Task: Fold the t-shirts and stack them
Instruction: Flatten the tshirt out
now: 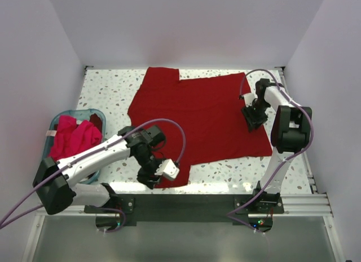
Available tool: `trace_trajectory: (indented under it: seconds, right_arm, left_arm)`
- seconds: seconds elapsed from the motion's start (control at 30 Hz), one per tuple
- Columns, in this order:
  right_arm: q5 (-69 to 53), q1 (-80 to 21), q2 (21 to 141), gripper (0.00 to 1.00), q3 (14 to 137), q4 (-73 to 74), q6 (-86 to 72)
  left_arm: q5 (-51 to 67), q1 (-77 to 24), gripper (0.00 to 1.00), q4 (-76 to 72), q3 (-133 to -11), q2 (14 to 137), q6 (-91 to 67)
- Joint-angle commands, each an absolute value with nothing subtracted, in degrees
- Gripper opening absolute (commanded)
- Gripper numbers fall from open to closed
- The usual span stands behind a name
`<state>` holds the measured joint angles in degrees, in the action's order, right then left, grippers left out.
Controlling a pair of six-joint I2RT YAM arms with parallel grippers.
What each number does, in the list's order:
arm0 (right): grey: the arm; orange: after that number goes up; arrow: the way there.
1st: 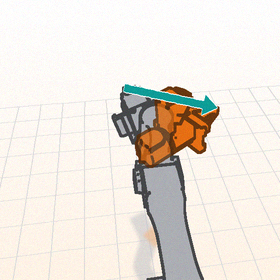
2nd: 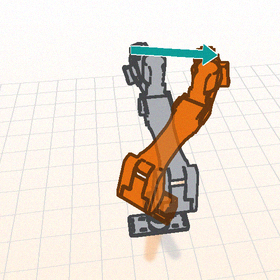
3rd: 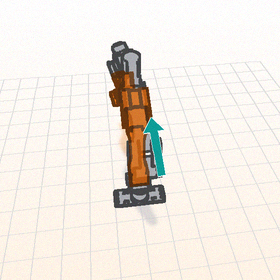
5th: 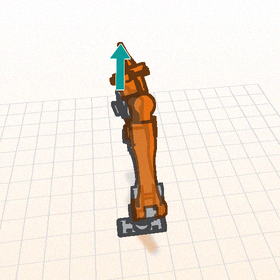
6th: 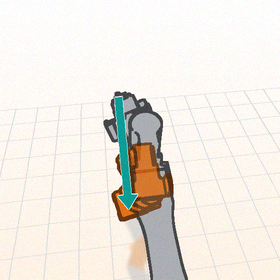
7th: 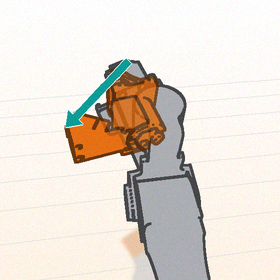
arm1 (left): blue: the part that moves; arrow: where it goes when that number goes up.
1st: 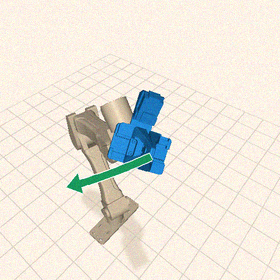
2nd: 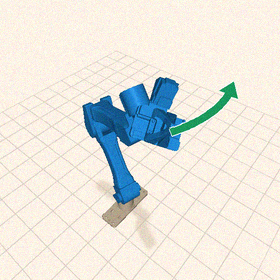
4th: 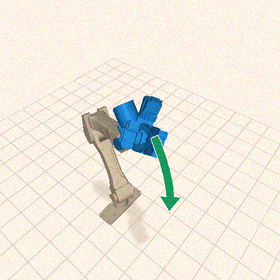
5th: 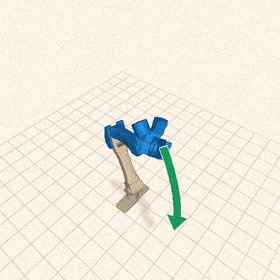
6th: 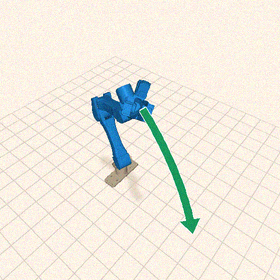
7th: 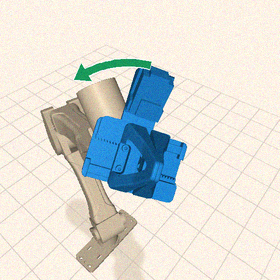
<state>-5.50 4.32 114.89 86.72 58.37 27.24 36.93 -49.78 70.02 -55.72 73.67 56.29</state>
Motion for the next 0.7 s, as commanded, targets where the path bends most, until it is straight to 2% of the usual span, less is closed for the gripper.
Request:
trace_trajectory:
  seconds: [0.0, 0.13, 0.23, 0.67]
  right_arm:
    - [-5.4, 4.7, 110.5, 0.42, 85.1, 59.7, 29.2]
    - [-3.4, 4.6, 108.4, 0.38, 82.4, 59.3, 31.0]
    - [-2.1, 4.6, 107.0, 0.36, 80.6, 59.5, 32.3]
    - [1.9, 4.8, 103.4, 0.34, 71.5, 57.4, 35.9]
  left_arm:
    - [35.1, -42.7, 0.54, 61.9, -57.6, 72.8, 49.8]
    - [30.0, -31.7, 0.4, 56.4, -57.4, 79.4, 46.9]
    - [24.2, -27.9, 0.34, 51.1, -56.1, 81.9, 44.7]
    - [4.8, -24.4, 0.27, 34.5, -43.5, 92.2, 41.6]
